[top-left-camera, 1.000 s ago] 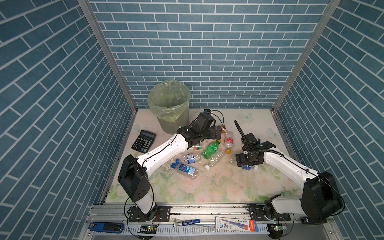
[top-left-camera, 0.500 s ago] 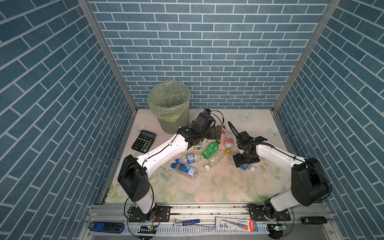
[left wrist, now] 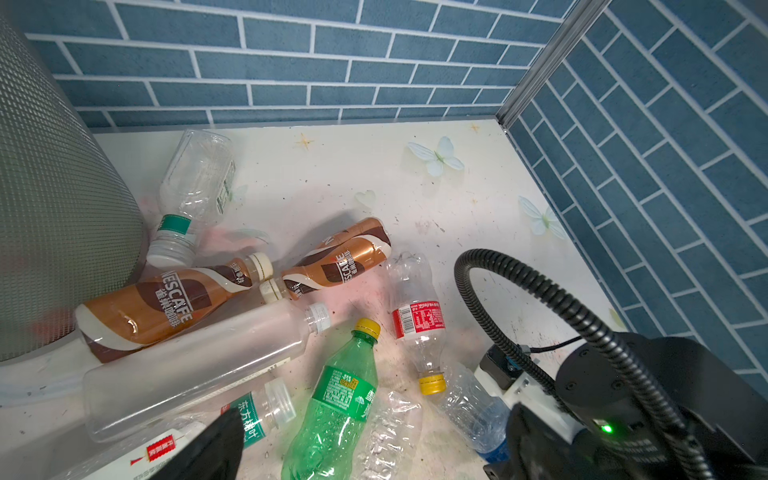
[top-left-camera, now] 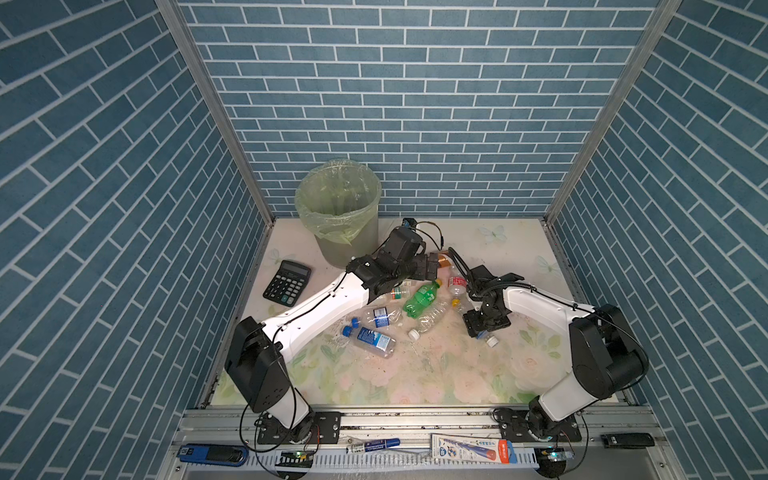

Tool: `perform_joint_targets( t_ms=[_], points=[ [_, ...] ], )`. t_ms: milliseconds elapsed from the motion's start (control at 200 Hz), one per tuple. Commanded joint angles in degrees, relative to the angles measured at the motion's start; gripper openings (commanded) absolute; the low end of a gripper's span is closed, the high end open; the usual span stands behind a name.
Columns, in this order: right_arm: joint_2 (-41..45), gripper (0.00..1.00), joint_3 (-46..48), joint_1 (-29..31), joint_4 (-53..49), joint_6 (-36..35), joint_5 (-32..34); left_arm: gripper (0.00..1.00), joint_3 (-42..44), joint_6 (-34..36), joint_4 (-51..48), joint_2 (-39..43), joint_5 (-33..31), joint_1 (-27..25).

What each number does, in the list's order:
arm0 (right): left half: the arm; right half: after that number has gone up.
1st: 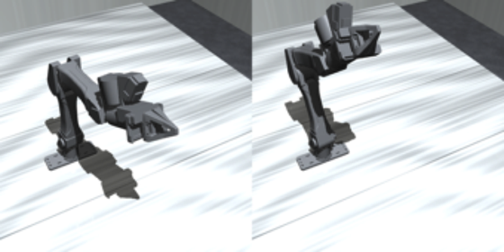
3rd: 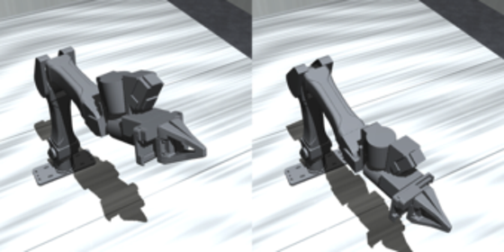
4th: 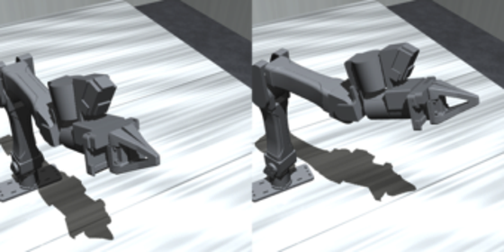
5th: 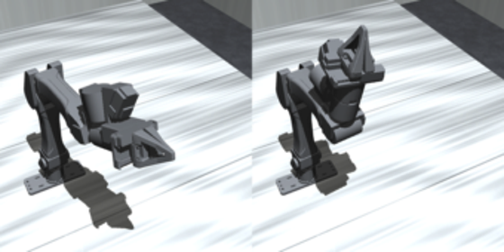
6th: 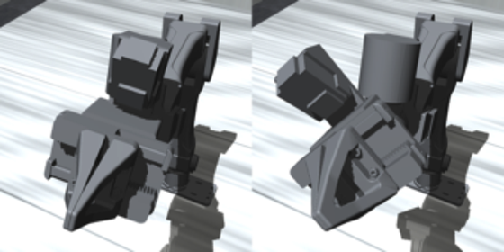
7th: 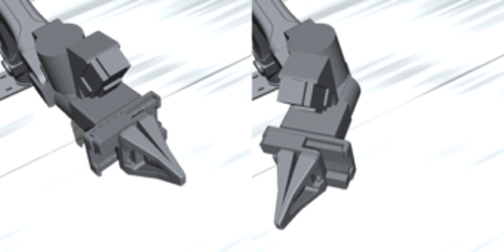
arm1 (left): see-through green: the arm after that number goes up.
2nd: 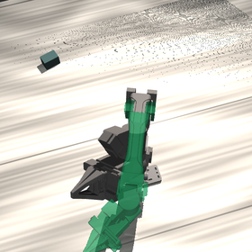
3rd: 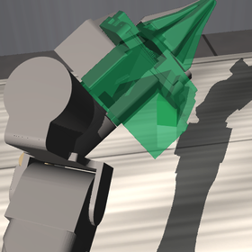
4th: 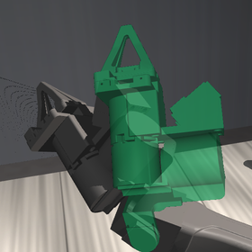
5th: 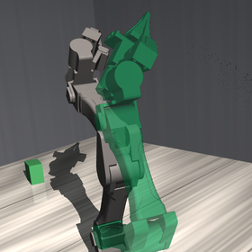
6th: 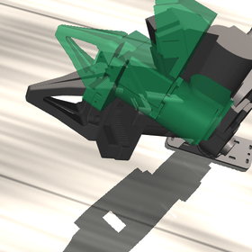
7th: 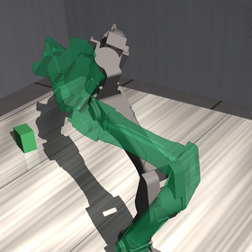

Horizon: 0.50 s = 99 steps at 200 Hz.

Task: Throw the plastic bottles in the bin
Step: 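Lower the right gripper and close it on the blue-labelled bottle's cap end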

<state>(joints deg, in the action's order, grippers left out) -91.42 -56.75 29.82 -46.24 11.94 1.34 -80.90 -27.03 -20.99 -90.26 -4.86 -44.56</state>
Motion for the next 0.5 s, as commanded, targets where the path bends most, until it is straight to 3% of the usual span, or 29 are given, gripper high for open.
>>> perform_joint_targets(
  t_ms=[0,165,250,490],
  points=[
    [-0.1,0.69,-1.7,0.4,0.7,-0.3,-0.6,0.99,2.2,-0.1,3.6,2.5,-0.1,-0.3],
    [2.1,0.54,-0.9,0.5,1.0,0.0,-0.8,0.99,6.0,-3.6,9.0,5.0,3.1,1.6],
    [4.2,0.53,-0.8,0.5,0.9,0.4,-2.0,0.99,6.7,-7.3,10.9,5.2,8.9,4.0],
    [10.2,0.51,-2.6,0.5,-0.1,0.9,-4.3,0.99,8.2,-11.4,14.3,6.2,10.0,5.1]
  ],
)
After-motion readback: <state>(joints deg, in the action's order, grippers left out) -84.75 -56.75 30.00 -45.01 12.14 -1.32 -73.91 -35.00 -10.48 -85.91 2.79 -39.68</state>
